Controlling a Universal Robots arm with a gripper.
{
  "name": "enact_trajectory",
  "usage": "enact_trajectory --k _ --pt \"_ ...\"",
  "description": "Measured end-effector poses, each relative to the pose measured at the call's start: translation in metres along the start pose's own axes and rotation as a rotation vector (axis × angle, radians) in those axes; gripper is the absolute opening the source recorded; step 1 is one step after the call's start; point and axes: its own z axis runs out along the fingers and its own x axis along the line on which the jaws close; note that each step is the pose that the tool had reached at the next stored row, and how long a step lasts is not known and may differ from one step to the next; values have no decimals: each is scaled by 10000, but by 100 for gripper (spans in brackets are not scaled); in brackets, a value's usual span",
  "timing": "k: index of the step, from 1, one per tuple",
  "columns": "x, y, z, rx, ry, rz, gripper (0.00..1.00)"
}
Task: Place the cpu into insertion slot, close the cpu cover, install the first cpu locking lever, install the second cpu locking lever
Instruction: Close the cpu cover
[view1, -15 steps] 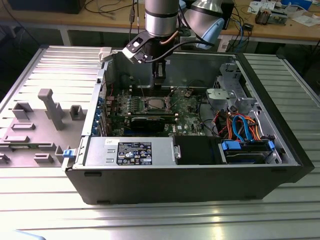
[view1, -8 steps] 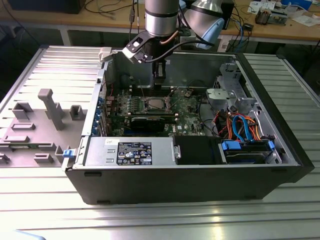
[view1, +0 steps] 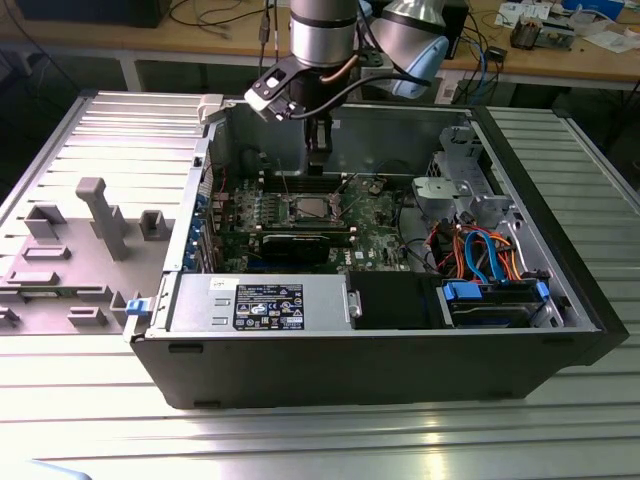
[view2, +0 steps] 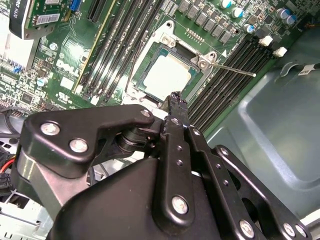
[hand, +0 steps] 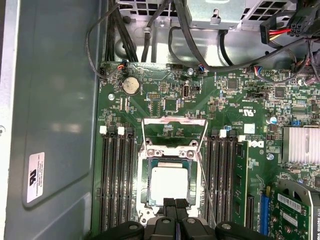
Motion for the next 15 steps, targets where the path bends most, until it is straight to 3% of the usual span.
enact_trajectory --k 15 --pt "-6 122 1 0 0 0 11"
